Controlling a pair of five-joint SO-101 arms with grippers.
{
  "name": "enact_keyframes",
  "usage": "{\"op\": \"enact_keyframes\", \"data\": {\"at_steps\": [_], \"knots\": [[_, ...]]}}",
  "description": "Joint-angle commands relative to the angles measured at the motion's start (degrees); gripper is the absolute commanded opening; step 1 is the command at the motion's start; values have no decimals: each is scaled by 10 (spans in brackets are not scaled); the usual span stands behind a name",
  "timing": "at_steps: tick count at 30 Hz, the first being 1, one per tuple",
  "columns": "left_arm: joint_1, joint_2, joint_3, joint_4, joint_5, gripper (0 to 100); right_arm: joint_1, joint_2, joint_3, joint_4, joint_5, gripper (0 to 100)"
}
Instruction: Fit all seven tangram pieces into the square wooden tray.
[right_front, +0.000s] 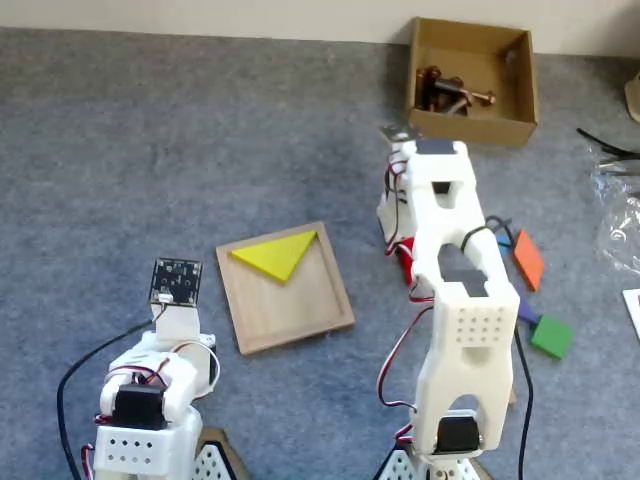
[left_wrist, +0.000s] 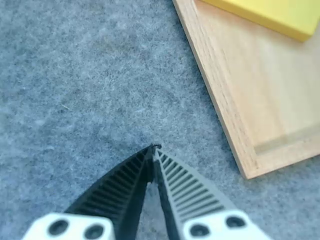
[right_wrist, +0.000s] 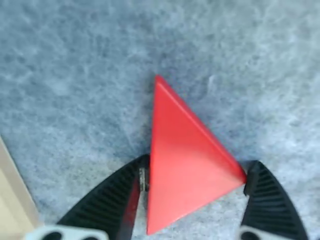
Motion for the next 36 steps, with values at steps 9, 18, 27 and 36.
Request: {"op": "enact_keyframes", "data": {"at_steps": [9,18,27,36], "knots": [[8,-4,11,-1,4,5,-9,-44,-4,0,-26,263],[8,-4,11,-1,4,5,-9,-42,-3,0,-27,263],[8,-4,11,-1,4,5,-15,-6,-9,6,-24,263],[8,-4,11,-1,4,5,-30,-11,-10,58,-23,263]]}}
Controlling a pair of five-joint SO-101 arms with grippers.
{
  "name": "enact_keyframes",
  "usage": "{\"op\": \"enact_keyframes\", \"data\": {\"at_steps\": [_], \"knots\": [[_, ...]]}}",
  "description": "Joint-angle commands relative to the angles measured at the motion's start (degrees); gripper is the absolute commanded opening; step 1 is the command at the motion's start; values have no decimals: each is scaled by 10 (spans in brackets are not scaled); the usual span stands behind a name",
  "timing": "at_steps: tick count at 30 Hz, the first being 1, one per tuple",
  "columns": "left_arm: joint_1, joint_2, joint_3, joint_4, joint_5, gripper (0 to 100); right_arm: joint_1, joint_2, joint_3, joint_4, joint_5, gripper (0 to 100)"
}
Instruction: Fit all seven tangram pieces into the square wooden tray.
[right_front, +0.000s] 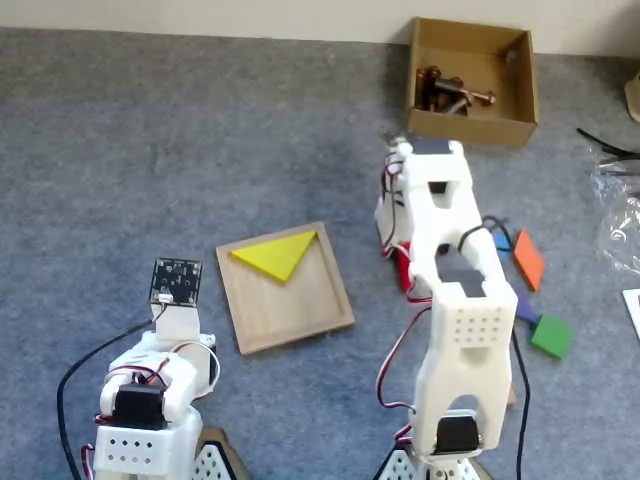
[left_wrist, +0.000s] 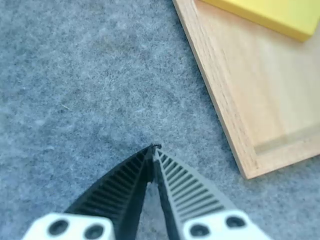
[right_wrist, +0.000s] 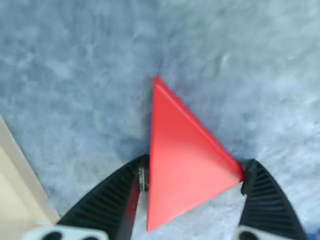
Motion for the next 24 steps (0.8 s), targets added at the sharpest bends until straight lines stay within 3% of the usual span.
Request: {"op": "enact_keyframes", "data": {"at_steps": [1,14,24], "knots": [[8,-4,11,-1,4,5,-18,-11,-10,16,-1,263],[8,-4,11,-1,4,5,-15,-15,-9,20,-15,263],[8,-4,11,-1,4,5,-28,-15,-91,108,-51,263]]}}
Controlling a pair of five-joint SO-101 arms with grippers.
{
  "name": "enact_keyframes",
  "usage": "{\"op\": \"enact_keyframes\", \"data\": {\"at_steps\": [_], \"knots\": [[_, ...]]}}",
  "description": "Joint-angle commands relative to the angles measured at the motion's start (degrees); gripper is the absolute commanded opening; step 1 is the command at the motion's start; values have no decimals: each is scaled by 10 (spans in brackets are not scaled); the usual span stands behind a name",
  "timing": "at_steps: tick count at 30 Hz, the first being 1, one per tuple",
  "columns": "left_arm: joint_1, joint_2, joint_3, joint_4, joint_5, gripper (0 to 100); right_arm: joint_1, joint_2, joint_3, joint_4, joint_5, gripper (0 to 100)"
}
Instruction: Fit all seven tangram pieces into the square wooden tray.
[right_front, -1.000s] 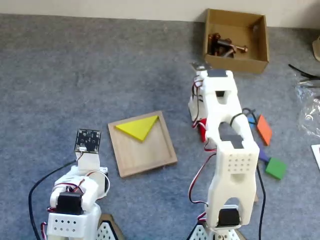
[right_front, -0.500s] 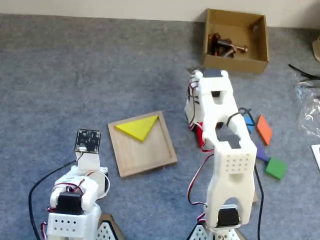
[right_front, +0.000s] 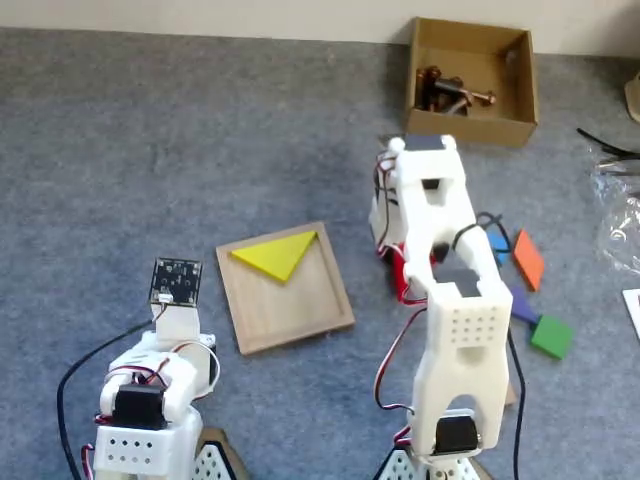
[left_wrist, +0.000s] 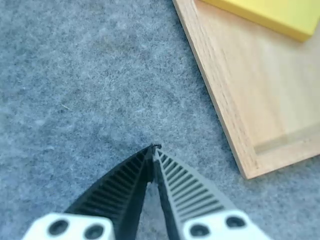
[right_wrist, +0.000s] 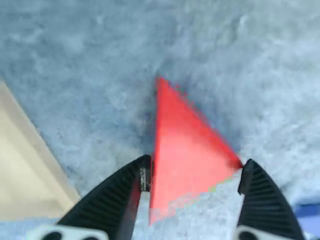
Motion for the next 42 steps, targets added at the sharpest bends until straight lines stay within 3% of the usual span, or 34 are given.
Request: {"op": "enact_keyframes", "data": {"at_steps": [1,7,19,26,42], "knots": [[8,-4,11,-1,4,5,-18,-15,-54,32,-7,263],[8,-4,11,-1,4,5,-40,-13,-61,37,-40,263],[8,-4,11,-1,4,5,3,-15,-58,36,-67,269],[8,-4,11,-1,4,5,8,-15,-58,39,-67,429],[8,-4,11,-1,4,5,7,-12,-16,7,-91,429]]}}
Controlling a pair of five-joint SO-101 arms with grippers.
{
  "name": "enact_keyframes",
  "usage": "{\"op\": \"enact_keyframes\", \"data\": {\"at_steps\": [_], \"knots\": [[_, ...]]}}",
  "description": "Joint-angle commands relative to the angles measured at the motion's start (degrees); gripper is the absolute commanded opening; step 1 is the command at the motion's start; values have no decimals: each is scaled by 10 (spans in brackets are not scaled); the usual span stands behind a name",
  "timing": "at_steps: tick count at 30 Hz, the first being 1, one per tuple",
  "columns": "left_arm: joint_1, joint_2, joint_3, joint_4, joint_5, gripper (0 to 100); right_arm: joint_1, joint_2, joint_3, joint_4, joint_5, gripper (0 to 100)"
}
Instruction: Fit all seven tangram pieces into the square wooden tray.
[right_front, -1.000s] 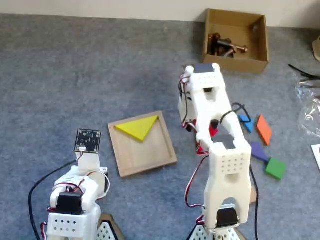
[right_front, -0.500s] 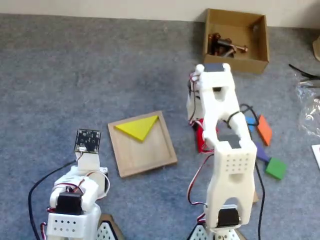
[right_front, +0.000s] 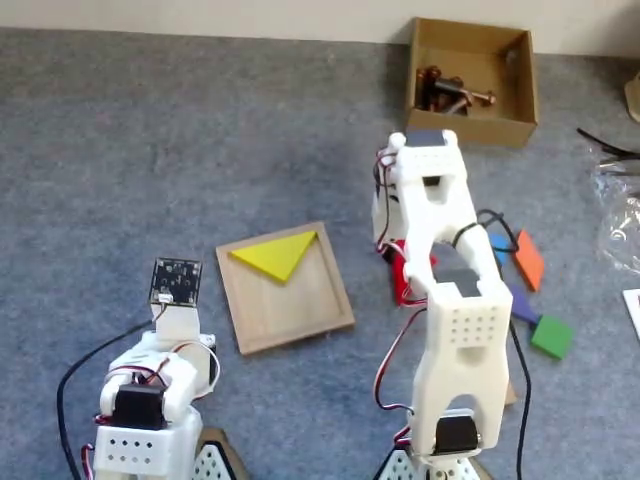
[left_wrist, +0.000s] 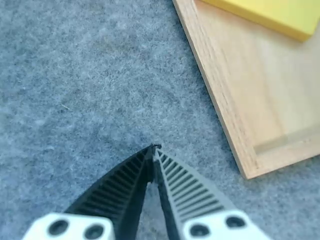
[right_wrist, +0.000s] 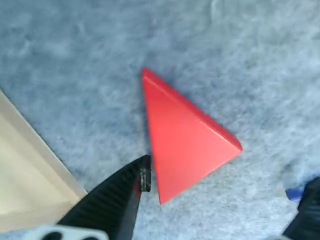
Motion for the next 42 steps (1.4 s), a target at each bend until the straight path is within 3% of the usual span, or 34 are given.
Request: {"op": "enact_keyframes", "data": {"at_steps": [1,42], "knots": [[8,-4,11,-1,4,5,4,-12,-5,-10,-9,429],[8,-4,11,-1,4,5,-17,31,-5,-39,-25,397]]}}
